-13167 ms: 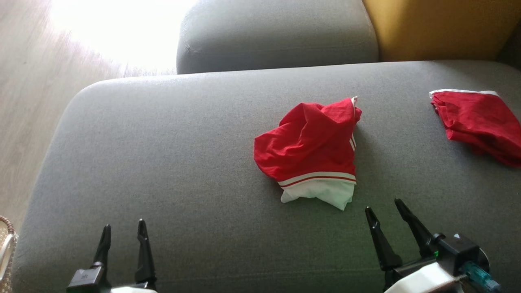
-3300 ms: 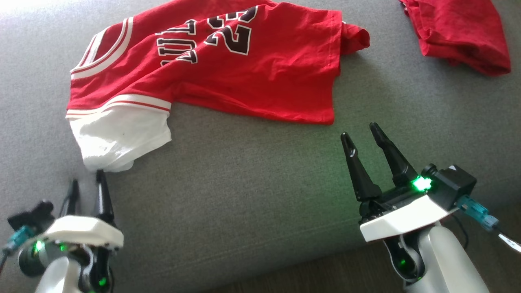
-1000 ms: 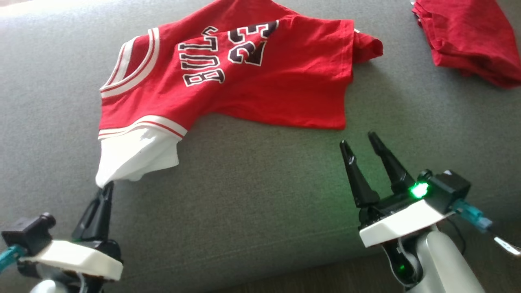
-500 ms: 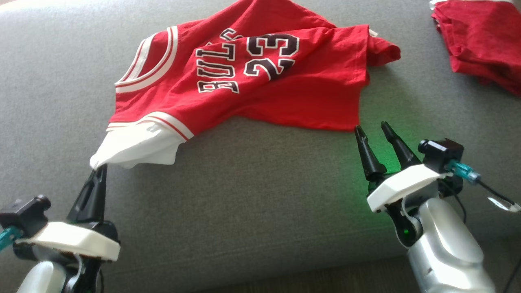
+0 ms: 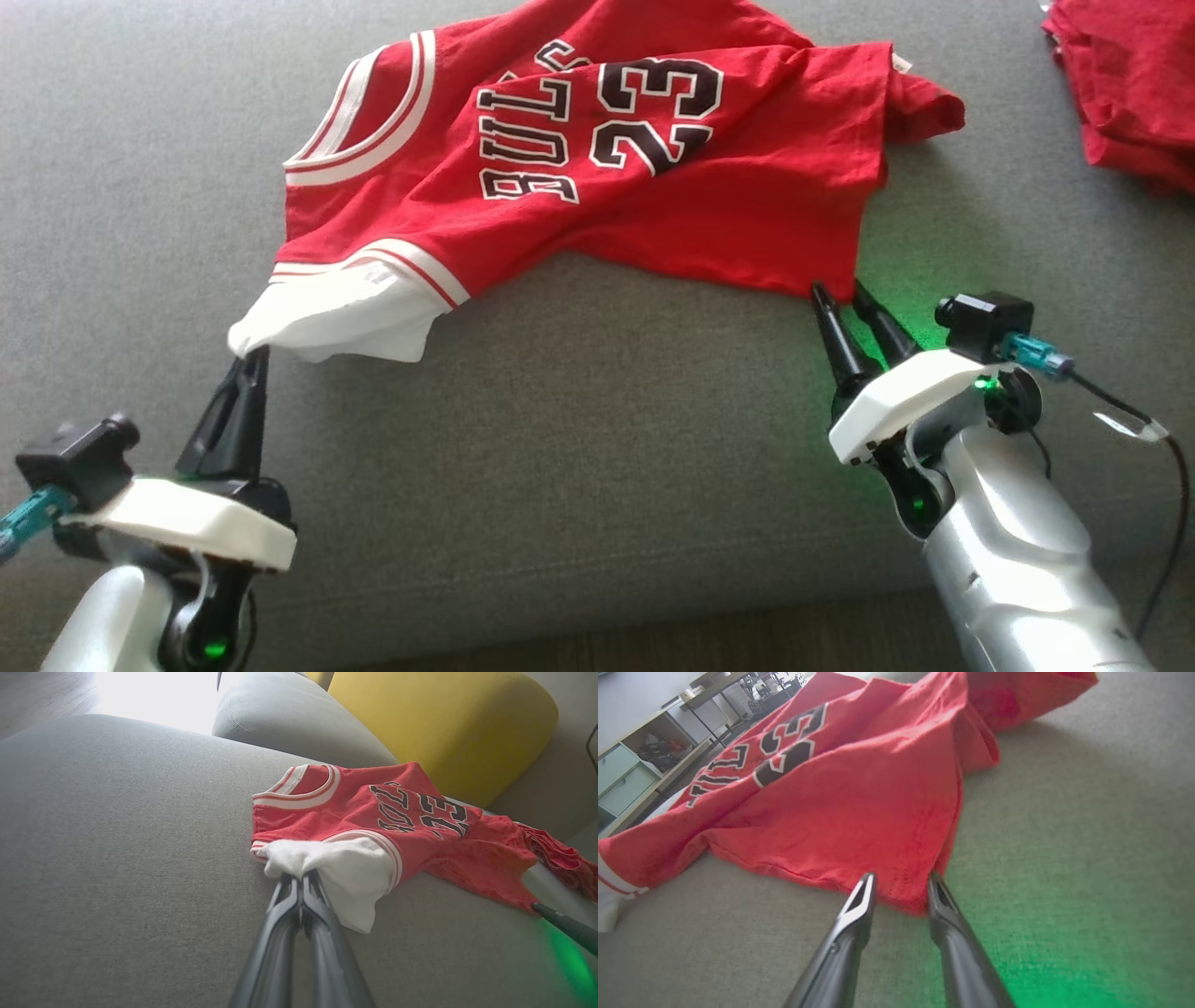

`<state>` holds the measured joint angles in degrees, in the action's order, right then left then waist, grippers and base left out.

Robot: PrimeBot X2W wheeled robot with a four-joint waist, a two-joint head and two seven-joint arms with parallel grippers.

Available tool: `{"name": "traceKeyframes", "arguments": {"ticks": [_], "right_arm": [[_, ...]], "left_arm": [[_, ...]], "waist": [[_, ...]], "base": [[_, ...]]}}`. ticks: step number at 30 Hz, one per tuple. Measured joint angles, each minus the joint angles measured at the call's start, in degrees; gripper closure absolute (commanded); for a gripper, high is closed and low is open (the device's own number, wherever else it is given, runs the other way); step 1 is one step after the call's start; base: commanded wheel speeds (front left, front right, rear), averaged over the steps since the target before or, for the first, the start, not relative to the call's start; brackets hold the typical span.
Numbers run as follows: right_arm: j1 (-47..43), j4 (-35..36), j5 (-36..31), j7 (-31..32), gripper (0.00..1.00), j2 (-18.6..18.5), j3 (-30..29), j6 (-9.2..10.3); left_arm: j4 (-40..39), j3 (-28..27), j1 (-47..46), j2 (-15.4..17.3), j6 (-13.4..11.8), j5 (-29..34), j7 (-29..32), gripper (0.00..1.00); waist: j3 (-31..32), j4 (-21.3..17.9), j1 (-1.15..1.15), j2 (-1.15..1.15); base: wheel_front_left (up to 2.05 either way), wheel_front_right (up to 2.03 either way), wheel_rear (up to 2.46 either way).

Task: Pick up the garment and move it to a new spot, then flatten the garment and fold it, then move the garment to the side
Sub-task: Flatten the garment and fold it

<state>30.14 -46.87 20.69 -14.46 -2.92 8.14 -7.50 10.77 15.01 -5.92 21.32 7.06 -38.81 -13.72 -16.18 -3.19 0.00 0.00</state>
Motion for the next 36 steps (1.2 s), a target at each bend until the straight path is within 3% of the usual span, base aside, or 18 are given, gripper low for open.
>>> {"name": "traceKeyframes", "arguments": {"ticks": [1, 2, 4, 5, 11, 15, 24, 30, 36], "right_arm": [[0.2, -0.8, 0.7, 0.0, 0.60, 0.0, 0.0, 0.00], [0.4, -1.6, 0.9, 0.0, 0.60, -0.1, 0.2, 0.00], [0.8, -2.5, 1.0, 0.0, 0.92, -0.2, 0.4, 0.00], [1.3, -3.0, 1.0, 0.0, 1.00, -0.2, 0.5, 0.00], [1.9, -1.9, 0.2, 0.0, 1.00, -0.3, 0.0, 0.00], [1.8, 3.7, -0.1, 0.0, 1.00, -0.2, -1.5, 0.00], [2.1, 11.5, 0.9, 0.0, 1.00, -0.3, -3.4, 0.00], [7.2, 11.7, -0.1, 3.6, 1.00, -0.7, -5.6, 0.00], [16.7, 15.6, -1.3, 9.9, 1.00, -6.4, -7.2, 0.00]], "left_arm": [[0.0, 0.2, -0.3, 0.0, 0.0, 0.1, 0.0, 1.00], [0.0, 0.6, -0.5, 0.0, 0.0, 0.2, 0.0, 1.00], [0.0, 0.9, -0.6, 0.0, 0.0, 0.3, 0.0, 1.00], [0.0, 0.9, -0.7, 0.0, 0.0, 0.3, 0.0, 1.00], [0.3, 0.7, -1.9, -0.5, 0.1, -0.1, -0.3, 1.00], [-2.0, -1.4, -2.0, -2.0, 0.1, -3.3, -0.5, 1.00], [-7.1, -4.7, -9.7, -1.8, 0.1, -12.5, -0.1, 1.00], [-8.7, -5.0, -20.0, -1.4, -0.8, -17.4, 6.9, 1.00], [-9.8, -5.0, -31.9, 0.5, -4.2, -19.4, 15.4, 1.00]], "waist": [[-0.2, 0.1, 0.00, 0.00], [-0.3, 0.2, 0.00, 0.00], [-0.6, 0.5, 0.00, 0.00], [-0.7, 0.5, 0.00, 0.00], [0.1, 0.8, 0.00, 0.00], [1.6, 0.8, 0.00, 0.00], [7.5, 0.2, 0.00, 0.00], [11.8, -0.1, 0.00, 0.00], [14.7, -0.3, 0.00, 0.00]], "base": [[0.00, 0.00, 0.00], [0.00, 0.00, 0.00], [0.00, 0.00, 0.00], [0.00, 0.00, 0.00], [0.00, 0.00, 0.00], [0.00, 0.00, 0.00], [0.00, 0.00, 0.00], [0.00, 0.00, 0.00], [0.00, 0.00, 0.00]]}}
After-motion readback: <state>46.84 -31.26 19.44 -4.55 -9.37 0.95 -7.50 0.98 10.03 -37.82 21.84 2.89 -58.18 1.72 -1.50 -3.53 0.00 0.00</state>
